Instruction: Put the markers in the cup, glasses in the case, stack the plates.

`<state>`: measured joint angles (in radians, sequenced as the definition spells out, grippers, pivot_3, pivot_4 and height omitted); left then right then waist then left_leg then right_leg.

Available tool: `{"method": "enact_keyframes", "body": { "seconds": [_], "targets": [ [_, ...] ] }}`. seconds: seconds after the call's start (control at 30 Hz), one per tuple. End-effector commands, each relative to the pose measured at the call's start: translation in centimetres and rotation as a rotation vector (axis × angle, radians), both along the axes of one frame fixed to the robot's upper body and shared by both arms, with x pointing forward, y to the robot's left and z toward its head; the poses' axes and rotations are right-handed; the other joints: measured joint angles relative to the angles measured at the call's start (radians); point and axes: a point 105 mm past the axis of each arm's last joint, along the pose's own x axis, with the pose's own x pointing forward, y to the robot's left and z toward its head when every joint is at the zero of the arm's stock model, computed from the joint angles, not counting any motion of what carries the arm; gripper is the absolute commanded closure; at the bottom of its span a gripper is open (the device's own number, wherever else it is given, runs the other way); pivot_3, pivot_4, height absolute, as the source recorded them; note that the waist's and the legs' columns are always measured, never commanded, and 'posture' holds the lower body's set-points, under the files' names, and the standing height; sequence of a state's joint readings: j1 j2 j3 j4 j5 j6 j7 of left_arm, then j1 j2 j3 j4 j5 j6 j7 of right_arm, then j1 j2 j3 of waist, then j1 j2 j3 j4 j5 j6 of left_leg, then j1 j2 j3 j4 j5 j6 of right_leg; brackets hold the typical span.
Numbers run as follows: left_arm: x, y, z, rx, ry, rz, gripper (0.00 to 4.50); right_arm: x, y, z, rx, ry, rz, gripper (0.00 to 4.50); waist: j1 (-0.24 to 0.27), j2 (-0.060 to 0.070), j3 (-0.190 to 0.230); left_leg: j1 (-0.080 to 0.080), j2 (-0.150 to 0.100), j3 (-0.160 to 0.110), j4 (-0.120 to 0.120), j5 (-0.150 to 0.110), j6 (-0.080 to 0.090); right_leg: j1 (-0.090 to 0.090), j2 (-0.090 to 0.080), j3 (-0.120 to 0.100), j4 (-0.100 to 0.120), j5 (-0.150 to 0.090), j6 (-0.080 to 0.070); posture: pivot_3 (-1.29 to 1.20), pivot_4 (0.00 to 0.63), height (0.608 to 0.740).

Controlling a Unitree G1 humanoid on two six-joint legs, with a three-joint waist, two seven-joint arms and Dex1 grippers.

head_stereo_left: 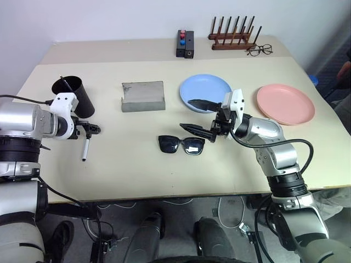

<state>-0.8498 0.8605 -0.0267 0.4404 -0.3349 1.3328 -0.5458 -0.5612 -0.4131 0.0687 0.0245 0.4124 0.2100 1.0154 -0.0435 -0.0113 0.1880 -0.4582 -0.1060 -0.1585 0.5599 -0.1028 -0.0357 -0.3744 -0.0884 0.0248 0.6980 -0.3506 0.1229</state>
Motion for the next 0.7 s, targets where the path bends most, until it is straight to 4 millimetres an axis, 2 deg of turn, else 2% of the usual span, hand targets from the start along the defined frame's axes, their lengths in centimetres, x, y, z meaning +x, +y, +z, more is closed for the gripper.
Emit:
{"method": "enact_keyframes", "body": {
  "seconds": [0.03, 0.23, 0.3, 0.37, 0.57, 0.7],
  "targets": [
    [0.3, 0.4, 0.9, 0.028, -0.038, -0.002, 0.05, -0.3, -0.2, 1.1, 0.006, -0.058, -0.007, 0.6, 0.0, 0.0, 0.0, 0.0, 0.0, 0.0, 0.0, 0.0, 0.0, 0.0, 0.0, 0.0, 0.0, 0.0, 0.0, 0.0, 0.15, 0.738],
    [0.5, -0.1, 0.3, -0.001, -0.039, -0.001, 0.05, -0.1, -0.1, 1.0, 0.004, -0.065, -0.016, 0.6, 0.001, 0.0, 0.0, 0.0, 0.0, 0.0, 0.0, 0.0, 0.0, 0.0, 0.0, 0.0, 0.0, 0.0, 0.0, 0.0, 0.15, 0.738],
    [0.5, -0.1, 0.0, 0.002, -0.036, 0.004, 0.58, -0.1, -0.1, 1.0, 0.002, -0.069, -0.019, 0.6, 0.001, 0.0, 0.0, 0.0, 0.0, 0.0, 0.0, 0.0, 0.0, 0.0, 0.0, 0.0, 0.0, 0.0, 0.0, 0.0, 0.15, 0.738],
    [0.3, -0.3, -0.1, -0.004, -0.027, -0.001, 1.39, -0.1, -0.1, 1.0, 0.001, -0.071, -0.021, 0.6, 0.0, 0.0, 0.0, 0.0, 0.0, 0.0, 0.0, 0.0, 0.0, 0.0, 0.0, 0.0, 0.0, 0.0, 0.0, 0.0, 0.15, 0.738],
    [-0.2, -0.6, -0.1, -0.019, -0.009, -0.011, 4.46, 0.0, -0.2, 0.9, -0.006, -0.076, -0.027, 0.6, 0.0, 0.0, 0.0, 0.0, 0.0, 0.0, 0.0, 0.0, 0.0, 0.0, 0.0, 0.0, 0.0, 0.0, 0.0, 0.0, 0.15, 0.738],
    [-0.7, -1.1, 0.4, -0.028, -0.01, -0.037, 4.46, 0.1, -0.1, 0.8, -0.007, -0.077, -0.028, 0.6, 0.0, 0.0, 0.0, 0.0, 0.0, 0.0, 0.0, 0.0, 0.0, 0.0, 0.0, 0.0, 0.0, 0.0, 0.0, 0.0, 0.15, 0.738]
  ]
}}
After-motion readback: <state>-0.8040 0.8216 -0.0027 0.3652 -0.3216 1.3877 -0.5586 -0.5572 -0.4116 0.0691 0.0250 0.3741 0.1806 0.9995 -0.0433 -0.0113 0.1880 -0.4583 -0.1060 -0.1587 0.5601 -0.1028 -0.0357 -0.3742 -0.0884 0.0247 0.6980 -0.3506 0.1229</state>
